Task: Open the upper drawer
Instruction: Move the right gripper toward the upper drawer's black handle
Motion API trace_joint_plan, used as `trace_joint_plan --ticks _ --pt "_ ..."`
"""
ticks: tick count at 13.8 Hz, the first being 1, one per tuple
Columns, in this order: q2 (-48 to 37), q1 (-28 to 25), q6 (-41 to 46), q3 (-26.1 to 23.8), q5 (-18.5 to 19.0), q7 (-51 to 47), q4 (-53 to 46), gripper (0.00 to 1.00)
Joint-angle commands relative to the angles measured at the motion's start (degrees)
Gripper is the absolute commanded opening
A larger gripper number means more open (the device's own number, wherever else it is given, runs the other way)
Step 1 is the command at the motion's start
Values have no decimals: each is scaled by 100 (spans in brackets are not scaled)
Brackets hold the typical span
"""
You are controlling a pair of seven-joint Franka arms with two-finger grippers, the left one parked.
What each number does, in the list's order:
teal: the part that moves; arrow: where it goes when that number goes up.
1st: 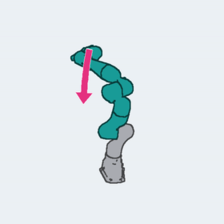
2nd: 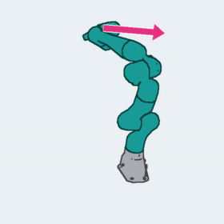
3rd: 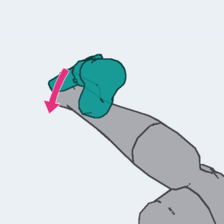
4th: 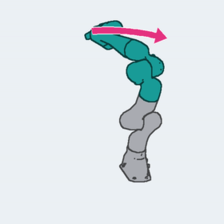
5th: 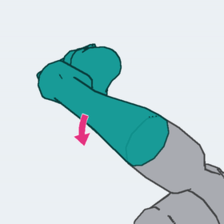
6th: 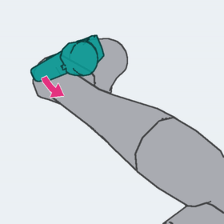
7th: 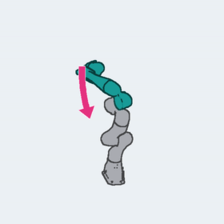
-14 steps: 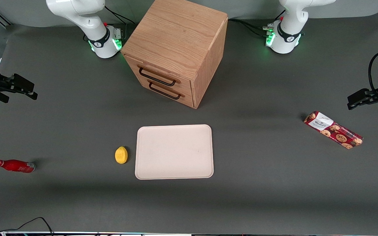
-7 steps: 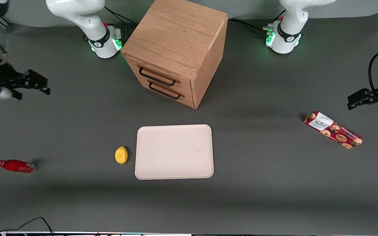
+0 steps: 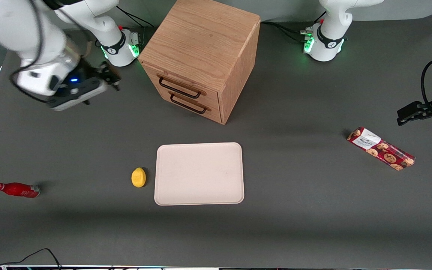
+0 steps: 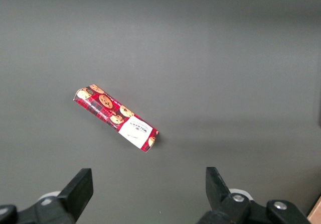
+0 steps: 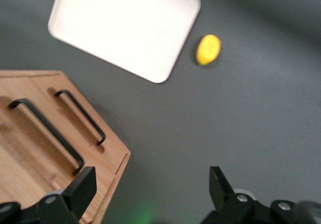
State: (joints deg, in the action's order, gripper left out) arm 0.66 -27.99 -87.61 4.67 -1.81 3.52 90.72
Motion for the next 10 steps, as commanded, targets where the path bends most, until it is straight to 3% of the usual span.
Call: trace_joint_plan --ticks 1,4,8,10 --pt "145 -364 77 113 -240 -18 -107 100" --pt "277 -365 86 113 -907 61 -81 100" --pt "540 -365 86 95 -2137 209 -19 100" --pt "672 -339 95 95 -2420 604 51 100"
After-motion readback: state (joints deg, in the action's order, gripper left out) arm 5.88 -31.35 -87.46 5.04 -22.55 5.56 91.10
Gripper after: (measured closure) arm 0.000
